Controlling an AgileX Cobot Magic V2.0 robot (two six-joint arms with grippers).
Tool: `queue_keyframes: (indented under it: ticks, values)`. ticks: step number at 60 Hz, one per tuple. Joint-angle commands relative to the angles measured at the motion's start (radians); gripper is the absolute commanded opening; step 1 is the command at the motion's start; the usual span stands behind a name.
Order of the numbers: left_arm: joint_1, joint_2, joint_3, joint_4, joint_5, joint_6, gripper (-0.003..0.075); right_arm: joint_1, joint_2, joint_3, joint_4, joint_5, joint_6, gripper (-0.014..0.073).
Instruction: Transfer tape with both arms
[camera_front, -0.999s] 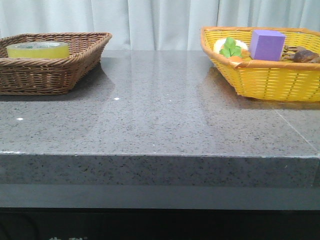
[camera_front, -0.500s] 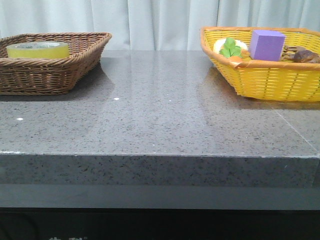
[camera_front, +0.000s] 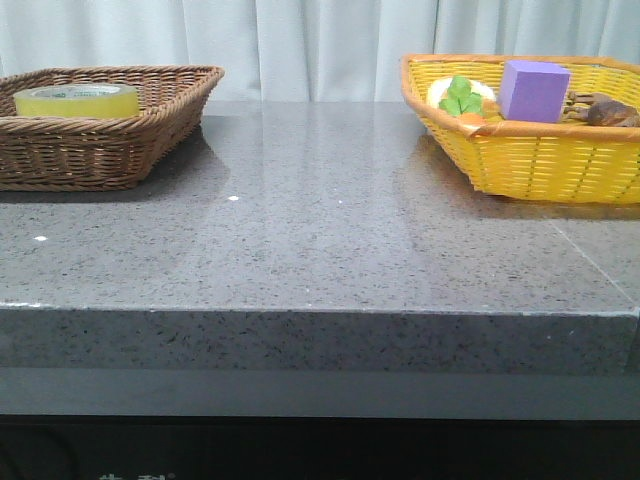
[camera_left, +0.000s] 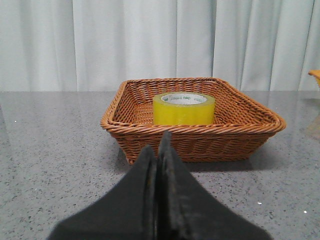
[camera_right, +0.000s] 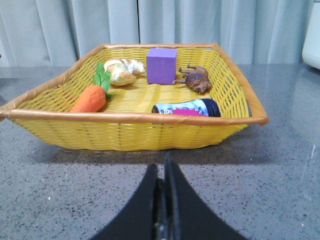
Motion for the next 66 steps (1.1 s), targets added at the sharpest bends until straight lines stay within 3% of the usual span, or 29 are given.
queue_keyframes:
  ticks: [1, 66]
  values:
    - [-0.001, -0.018, 0.008, -0.008, -0.075, -0.008, -0.002, -0.003, -0.023, -0.007, -0.001, -0.091, 0.0, -0.0067]
    - [-0.001, -0.018, 0.008, -0.008, -0.075, -0.008, -0.002, -0.029, -0.024, -0.007, -0.002, -0.091, 0.0, -0.0067]
